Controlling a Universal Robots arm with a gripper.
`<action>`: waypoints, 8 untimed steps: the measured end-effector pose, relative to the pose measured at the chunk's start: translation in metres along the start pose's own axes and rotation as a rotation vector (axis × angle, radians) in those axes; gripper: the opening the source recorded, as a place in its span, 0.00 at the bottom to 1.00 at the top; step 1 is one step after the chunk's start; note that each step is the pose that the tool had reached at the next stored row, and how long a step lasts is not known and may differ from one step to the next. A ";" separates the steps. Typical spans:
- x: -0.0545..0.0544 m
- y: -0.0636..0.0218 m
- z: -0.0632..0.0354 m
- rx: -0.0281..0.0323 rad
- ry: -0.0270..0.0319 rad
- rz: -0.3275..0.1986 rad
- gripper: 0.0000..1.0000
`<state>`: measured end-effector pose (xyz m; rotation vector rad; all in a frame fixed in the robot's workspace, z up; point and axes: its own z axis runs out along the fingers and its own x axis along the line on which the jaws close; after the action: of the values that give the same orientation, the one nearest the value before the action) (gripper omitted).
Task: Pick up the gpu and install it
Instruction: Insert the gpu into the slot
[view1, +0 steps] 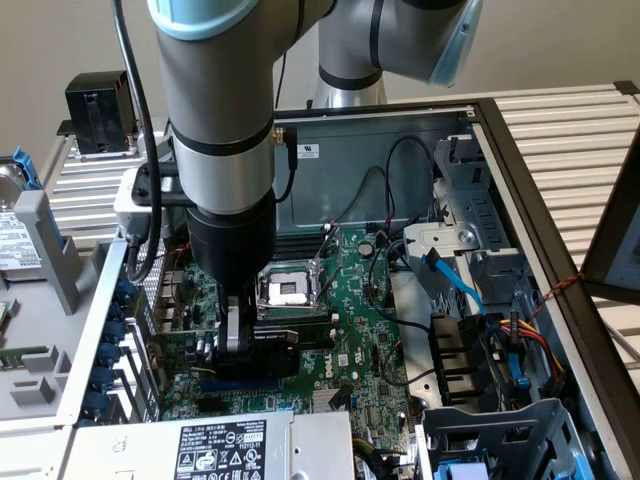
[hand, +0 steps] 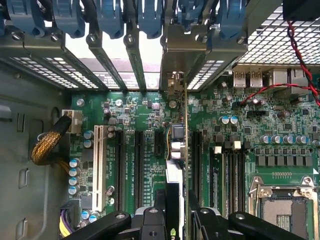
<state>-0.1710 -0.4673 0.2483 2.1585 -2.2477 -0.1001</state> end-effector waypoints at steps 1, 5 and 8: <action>0.000 0.0000 0.0001 0.0000 0.0004 0.000 0.27; 0.000 0.0000 0.0001 -0.0002 0.0008 0.000 0.27; 0.000 -0.0001 0.0002 -0.0002 0.0007 0.000 0.27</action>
<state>-0.1709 -0.4671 0.2481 2.1581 -2.2472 -0.0996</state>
